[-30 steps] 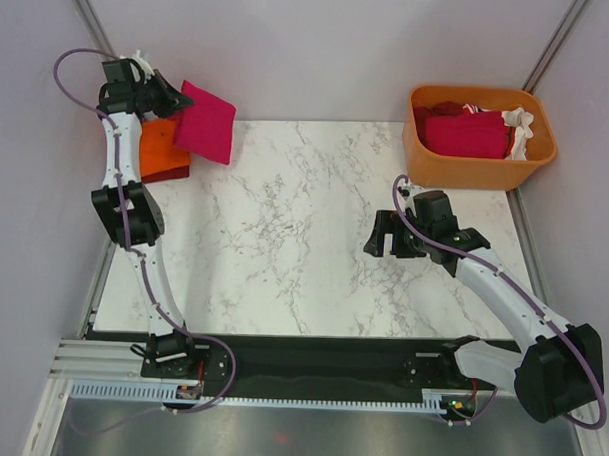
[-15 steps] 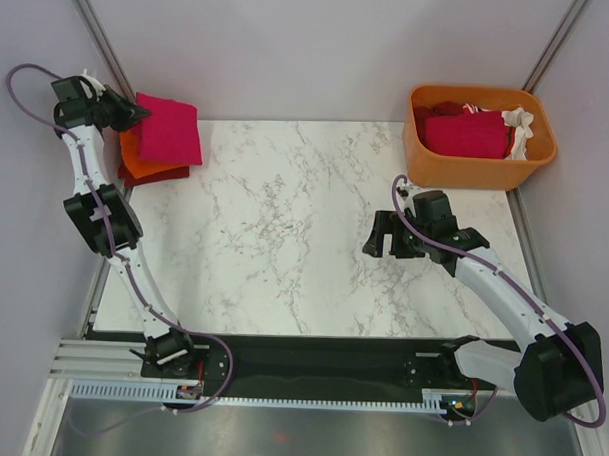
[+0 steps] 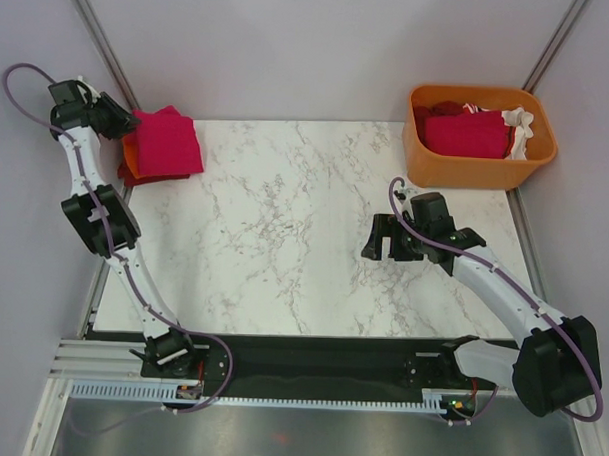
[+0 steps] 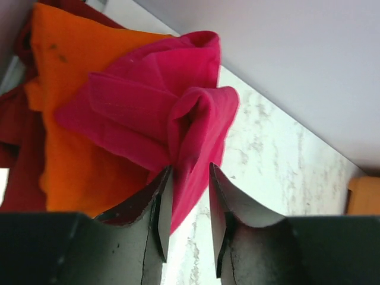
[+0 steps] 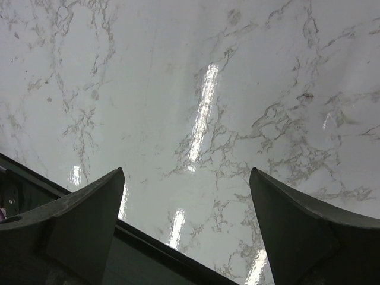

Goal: Fold and stack the t-shirts
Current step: Neatly place the folded tshirt to the corner

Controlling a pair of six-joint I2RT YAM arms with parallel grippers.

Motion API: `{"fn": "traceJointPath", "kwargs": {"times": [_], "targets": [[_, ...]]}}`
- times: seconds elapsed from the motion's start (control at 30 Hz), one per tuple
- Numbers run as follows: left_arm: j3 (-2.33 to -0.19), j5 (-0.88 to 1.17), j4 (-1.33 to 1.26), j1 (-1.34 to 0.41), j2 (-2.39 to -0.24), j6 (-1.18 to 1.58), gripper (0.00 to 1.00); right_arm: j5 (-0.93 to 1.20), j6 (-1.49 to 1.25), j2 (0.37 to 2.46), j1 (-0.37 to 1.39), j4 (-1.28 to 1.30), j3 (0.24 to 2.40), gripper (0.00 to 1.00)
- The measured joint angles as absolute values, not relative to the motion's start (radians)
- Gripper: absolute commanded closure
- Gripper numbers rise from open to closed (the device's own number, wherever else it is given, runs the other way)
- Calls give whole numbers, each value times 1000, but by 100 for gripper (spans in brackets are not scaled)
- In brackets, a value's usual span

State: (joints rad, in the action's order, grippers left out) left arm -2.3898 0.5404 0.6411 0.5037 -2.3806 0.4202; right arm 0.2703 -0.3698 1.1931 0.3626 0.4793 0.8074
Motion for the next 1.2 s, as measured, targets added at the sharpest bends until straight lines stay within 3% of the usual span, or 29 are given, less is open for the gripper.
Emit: {"fn": "traceJointPath", "kwargs": {"times": [0.07, 0.1, 0.2, 0.33, 0.47, 0.67, 0.87, 0.9, 1.07, 1.1, 1.2], "targets": [[-2415, 477, 669, 499, -2394, 404, 60, 274, -370, 1192, 363, 478, 806, 5], [-2426, 439, 677, 497, -2400, 391, 50, 277, -370, 1191, 363, 478, 803, 5], [-2436, 311, 699, 487, -2410, 352, 34, 282, -370, 1186, 363, 479, 789, 5], [-2457, 117, 764, 469, -2410, 337, 26, 289, -370, 1184, 363, 480, 773, 5], [-2469, -50, 823, 458, -2410, 338, 25, 296, -370, 1184, 363, 478, 773, 5], [-2292, -143, 834, 456, -2290, 384, 28, 310, -370, 1176, 363, 475, 773, 5], [-1608, -202, 643, 524, -1832, 521, 27, 322, -370, 1137, 363, 468, 773, 5], [-1536, -197, 632, 546, -1766, 537, 40, 324, -370, 1126, 364, 467, 773, 5], [-1289, -44, 295, 604, -1551, 654, 45, 330, -370, 1102, 369, 463, 773, 5], [-1277, -9, 246, 600, -1548, 663, 58, 332, -370, 1102, 369, 463, 773, 5], [-1312, 141, 78, 550, -1630, 669, 66, 336, -370, 1102, 369, 463, 773, 5]]}}
